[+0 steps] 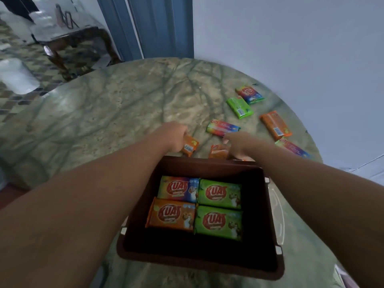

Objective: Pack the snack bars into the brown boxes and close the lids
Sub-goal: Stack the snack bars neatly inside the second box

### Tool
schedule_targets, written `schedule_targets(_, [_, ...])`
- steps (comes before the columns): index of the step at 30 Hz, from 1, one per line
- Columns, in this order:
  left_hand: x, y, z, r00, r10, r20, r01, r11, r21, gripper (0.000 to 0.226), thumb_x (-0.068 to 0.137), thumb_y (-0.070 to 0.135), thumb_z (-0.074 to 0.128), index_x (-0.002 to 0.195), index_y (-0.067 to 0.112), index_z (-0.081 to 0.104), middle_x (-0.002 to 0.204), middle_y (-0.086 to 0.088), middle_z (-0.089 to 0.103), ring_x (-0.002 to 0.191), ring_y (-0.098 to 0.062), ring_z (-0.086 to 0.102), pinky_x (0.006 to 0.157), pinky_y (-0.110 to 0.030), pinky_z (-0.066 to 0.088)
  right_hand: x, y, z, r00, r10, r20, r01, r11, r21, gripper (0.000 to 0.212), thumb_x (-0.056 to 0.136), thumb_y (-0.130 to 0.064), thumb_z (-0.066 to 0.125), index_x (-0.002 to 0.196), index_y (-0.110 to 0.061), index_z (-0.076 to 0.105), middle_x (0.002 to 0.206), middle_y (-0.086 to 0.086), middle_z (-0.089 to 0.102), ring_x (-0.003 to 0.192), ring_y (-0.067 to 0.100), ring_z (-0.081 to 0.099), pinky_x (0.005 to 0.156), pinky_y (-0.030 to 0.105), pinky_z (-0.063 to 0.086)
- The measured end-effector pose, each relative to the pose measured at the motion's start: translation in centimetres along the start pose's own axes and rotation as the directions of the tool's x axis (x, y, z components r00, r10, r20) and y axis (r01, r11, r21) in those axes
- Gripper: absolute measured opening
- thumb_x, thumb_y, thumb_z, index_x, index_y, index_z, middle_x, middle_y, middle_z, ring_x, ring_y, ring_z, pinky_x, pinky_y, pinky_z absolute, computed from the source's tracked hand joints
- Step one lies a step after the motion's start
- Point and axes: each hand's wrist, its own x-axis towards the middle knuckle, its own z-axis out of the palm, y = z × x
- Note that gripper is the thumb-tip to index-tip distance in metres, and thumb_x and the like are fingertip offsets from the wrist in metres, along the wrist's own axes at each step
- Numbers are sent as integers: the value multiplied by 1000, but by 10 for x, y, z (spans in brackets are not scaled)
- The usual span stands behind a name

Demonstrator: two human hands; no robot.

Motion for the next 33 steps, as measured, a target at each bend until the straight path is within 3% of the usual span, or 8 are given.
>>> schedule_targets(4, [18,-10,21,993,30,117,-48,986,160,53,94,16,61,146,20,46,141,-15,50,127,-38,50,105,-46,44,21,1,20,1000,-24,2,24,996,-89,45,98,-20,59,142,-13,49,142,18,50,127,39,56,100,40,47])
schedule_targets(7, [26,-14,38,983,46,178,-90,964,248,77,86,19,71,153,25,34,147,-12,40,132,-36,44,105,-47,43,26,2,24,999,-32,-9,31,991,-128,53,92,-22,65,140,-15,44,139,17,46,123,41,56,99,46,51])
schedule_targets(12, [35,-9,37,991,43,127,-83,942,325,67,90,27,66,149,33,36,145,-11,40,131,-34,41,103,-48,41,27,0,22,999,-41,-15,39,994,-101,43,98,-22,59,139,-14,47,141,20,46,125,40,54,96,42,46])
schedule_targets(16, [30,-4,30,991,-6,135,-30,963,266,81,71,53,84,138,26,48,135,-13,46,126,-33,45,95,-40,45,17,-5,20,998,-9,-58,8,1000,-19,73,81,-42,82,138,-19,44,141,17,42,121,42,57,96,45,50])
schedule_targets(18, [24,-5,27,996,-14,92,5,995,101,81,65,54,86,131,25,49,128,-12,50,117,-31,52,87,-38,47,8,-11,13,986,-23,-163,27,999,19,83,70,-52,86,136,-22,44,136,16,41,115,43,59,92,47,51])
schedule_targets(21, [8,-3,13,999,26,-36,-30,992,-123,69,68,50,85,119,24,47,112,-5,48,100,-29,56,77,-36,43,-10,-21,2,944,-45,-328,74,994,76,78,68,-56,80,129,-20,45,128,14,41,109,42,59,89,48,54])
schedule_targets(29, [-57,-3,-29,955,-13,-296,-40,984,-173,76,78,53,73,138,17,44,121,-12,43,103,-33,57,90,-43,50,-69,-33,-4,855,1,-519,100,981,167,73,74,-57,71,130,-20,41,124,11,40,107,40,58,81,44,49])
schedule_targets(33, [-103,5,-27,926,48,-375,-105,986,-132,71,78,59,66,135,23,43,111,-2,39,91,-23,51,78,-38,47,-107,-39,13,805,-4,-593,132,976,173,70,75,-54,70,128,-19,42,120,7,40,101,38,58,72,37,41])
